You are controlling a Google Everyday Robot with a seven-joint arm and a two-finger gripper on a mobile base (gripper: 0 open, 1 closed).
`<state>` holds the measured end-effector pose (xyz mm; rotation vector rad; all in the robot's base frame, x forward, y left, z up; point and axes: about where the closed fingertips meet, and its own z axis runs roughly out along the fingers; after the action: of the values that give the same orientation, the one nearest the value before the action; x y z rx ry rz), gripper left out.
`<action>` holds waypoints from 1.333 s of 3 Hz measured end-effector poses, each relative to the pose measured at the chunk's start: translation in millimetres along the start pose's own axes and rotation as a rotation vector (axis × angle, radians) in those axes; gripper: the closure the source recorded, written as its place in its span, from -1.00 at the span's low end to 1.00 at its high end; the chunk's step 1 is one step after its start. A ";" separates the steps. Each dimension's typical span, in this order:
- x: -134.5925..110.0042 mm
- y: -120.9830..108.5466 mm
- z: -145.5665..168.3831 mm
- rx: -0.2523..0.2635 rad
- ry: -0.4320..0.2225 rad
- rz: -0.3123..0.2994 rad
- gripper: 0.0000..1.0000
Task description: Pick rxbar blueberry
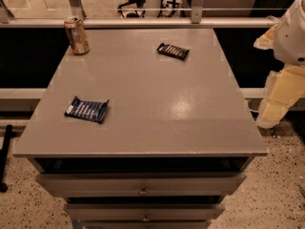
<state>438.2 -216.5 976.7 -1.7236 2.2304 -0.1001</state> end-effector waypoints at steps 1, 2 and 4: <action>0.0 0.0 0.0 0.000 0.000 0.000 -1.00; -43.1 0.2 24.3 -0.041 -0.079 -0.001 -1.00; -202.4 25.2 97.0 -0.199 -0.326 0.005 -1.00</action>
Offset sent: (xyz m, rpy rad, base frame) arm 0.0452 0.1225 -0.0414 0.2325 0.0695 0.0800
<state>487.8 -3.4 920.6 -1.6892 2.0575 0.3896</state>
